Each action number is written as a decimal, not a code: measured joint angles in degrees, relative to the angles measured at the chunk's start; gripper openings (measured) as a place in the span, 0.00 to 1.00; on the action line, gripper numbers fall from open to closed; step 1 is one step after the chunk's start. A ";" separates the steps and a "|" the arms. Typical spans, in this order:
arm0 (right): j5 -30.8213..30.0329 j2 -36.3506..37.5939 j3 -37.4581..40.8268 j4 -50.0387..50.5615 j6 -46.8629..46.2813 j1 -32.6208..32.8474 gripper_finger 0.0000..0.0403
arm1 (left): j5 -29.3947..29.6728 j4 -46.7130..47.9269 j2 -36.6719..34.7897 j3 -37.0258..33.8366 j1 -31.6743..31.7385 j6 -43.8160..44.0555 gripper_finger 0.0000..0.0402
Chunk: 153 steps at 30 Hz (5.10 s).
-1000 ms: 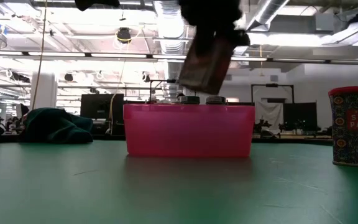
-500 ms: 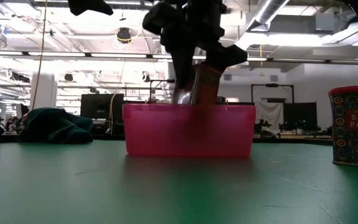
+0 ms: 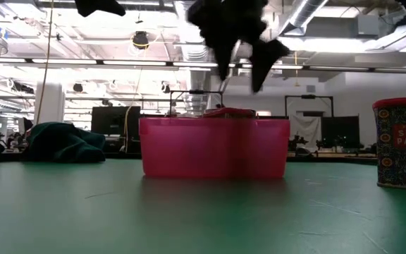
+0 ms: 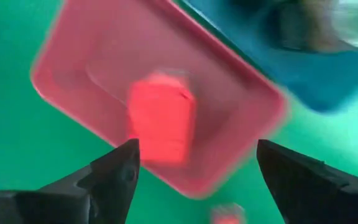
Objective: Sort spices by type
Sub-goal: Put the red seasoning can into the red bin, then return to Home Position
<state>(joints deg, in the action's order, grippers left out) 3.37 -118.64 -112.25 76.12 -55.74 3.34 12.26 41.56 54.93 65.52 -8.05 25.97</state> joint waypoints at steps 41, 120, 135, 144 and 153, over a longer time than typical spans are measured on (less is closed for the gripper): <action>2.82 20.12 35.53 -9.56 -9.41 25.26 0.98 | -1.58 2.23 -4.47 0.00 0.00 2.22 0.82; -2.89 8.65 18.82 -15.44 -21.43 2.95 0.65 | 1.21 1.44 -4.47 0.00 0.02 8.99 0.82; -0.25 9.90 18.82 -15.23 -21.97 0.67 0.74 | -2.00 1.37 -4.54 0.00 -0.13 11.93 0.82; -15.40 21.29 19.83 -16.51 -10.32 1.93 0.73 | 9.56 -8.80 -6.52 -1.38 -6.51 2.26 0.82; -17.47 37.94 44.98 -43.46 -2.44 -0.91 0.72 | 17.16 -29.53 -13.50 -17.20 -9.59 -2.44 0.82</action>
<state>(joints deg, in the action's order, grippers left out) -14.10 -80.70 -67.27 32.66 -58.18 2.43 29.43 12.03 41.43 48.32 -17.64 23.53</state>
